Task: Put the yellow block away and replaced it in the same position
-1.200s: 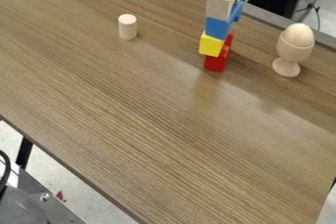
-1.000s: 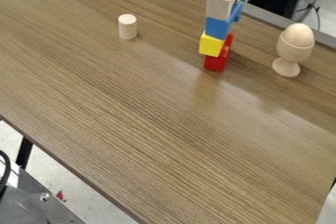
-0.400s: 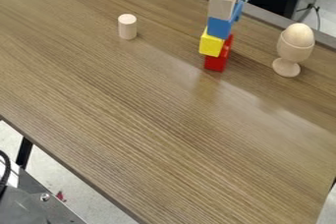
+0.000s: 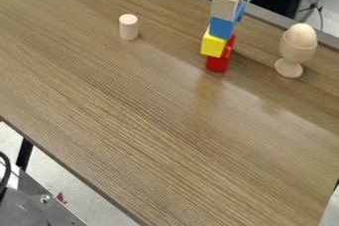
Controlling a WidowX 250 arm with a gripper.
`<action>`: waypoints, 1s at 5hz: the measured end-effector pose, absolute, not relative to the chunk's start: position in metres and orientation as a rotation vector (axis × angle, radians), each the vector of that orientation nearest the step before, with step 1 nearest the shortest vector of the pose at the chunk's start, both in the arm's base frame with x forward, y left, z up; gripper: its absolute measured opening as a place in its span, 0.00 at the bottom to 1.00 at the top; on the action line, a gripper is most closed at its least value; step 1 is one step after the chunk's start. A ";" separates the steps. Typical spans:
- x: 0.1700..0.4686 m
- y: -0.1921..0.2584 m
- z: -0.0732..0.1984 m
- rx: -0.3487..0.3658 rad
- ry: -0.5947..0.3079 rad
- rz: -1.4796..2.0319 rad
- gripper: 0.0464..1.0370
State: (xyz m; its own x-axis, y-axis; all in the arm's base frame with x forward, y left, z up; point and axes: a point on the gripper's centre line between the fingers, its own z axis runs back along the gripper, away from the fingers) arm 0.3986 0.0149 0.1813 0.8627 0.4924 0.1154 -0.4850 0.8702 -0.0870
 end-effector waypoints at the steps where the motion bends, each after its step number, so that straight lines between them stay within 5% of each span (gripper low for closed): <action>1: 0.399 0.003 0.201 -0.068 -0.172 0.485 0.55; 5: 0.386 0.000 0.165 -0.048 -0.088 0.444 0.55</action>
